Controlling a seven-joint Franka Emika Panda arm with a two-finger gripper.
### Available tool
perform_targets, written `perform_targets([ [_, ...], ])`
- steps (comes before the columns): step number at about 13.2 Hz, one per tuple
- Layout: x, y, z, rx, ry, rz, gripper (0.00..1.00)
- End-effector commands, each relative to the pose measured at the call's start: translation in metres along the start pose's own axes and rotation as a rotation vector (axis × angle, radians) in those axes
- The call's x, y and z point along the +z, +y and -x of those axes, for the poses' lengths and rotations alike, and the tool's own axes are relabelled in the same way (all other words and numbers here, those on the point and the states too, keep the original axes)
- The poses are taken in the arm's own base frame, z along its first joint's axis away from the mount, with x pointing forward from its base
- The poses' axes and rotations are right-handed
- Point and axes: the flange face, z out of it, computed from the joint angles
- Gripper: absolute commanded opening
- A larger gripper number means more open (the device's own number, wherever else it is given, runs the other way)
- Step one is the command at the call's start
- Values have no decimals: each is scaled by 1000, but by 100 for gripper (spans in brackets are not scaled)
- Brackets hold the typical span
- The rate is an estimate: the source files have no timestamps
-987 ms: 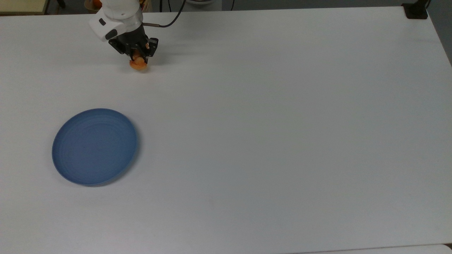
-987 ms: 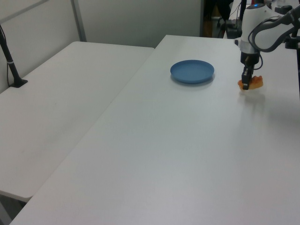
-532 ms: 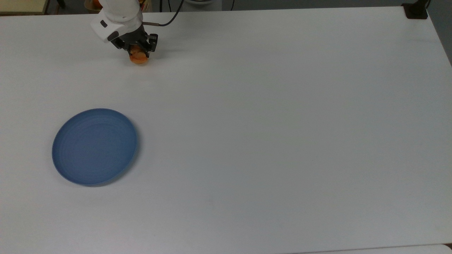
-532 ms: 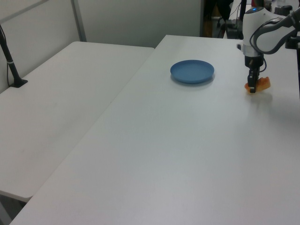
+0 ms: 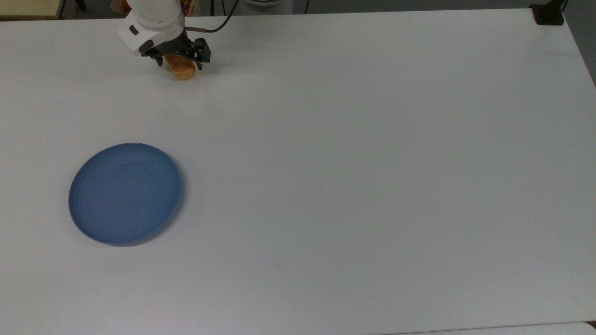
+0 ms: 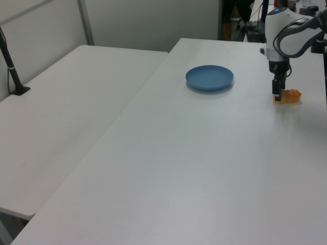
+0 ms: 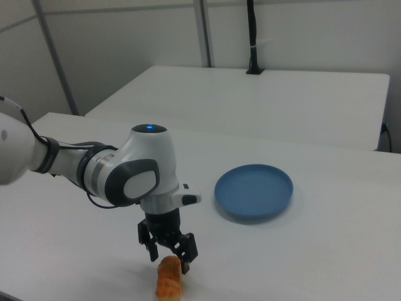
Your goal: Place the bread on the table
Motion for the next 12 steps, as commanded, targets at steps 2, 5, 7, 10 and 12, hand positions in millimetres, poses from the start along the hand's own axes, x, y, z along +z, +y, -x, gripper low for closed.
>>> perform_targets([
  [2, -77, 9, -21, 1, 32, 27, 100],
  [5, -139, -25, -43, -35, 93, 42, 100],
  [7, -172, -45, -50, -13, 128, 50, 100],
  [10, -220, -90, -55, 13, 173, 57, 100],
  [12, -254, -125, -54, 10, 218, 54, 100],
])
